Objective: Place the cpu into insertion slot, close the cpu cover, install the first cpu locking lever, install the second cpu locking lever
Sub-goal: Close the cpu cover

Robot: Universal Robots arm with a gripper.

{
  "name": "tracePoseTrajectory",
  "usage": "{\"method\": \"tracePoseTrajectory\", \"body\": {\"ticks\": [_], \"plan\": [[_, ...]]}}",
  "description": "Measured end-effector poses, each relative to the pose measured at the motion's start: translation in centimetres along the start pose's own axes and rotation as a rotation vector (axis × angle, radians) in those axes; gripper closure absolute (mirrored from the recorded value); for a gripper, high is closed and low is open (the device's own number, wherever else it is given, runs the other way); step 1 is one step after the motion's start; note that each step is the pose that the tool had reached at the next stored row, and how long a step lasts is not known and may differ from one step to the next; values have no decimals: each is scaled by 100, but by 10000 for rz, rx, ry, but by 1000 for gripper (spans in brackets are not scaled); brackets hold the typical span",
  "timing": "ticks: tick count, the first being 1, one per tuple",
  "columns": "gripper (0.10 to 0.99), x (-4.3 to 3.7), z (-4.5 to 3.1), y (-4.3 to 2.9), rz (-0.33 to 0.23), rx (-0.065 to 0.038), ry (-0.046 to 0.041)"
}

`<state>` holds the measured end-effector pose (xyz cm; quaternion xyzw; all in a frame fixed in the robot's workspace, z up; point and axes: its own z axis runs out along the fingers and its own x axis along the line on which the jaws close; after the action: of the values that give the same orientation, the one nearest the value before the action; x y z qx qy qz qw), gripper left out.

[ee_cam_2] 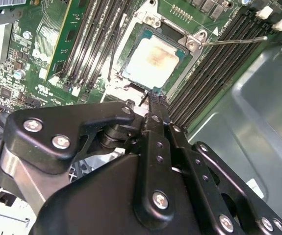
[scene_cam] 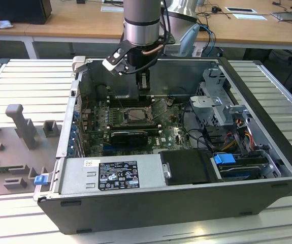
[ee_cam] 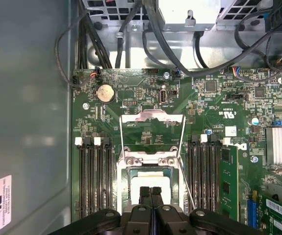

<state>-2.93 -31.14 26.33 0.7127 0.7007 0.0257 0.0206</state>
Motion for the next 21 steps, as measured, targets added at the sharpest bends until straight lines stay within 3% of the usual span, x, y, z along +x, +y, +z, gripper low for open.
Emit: {"method": "tracePoseTrajectory", "body": {"ticks": [6, 12, 21], "plan": [[980, 46, -54, 10, -7, 0, -55], [980, 57, -46, 123, -5, 0, -54], [980, 80, -40, 217, -6, 0, -55]]}}
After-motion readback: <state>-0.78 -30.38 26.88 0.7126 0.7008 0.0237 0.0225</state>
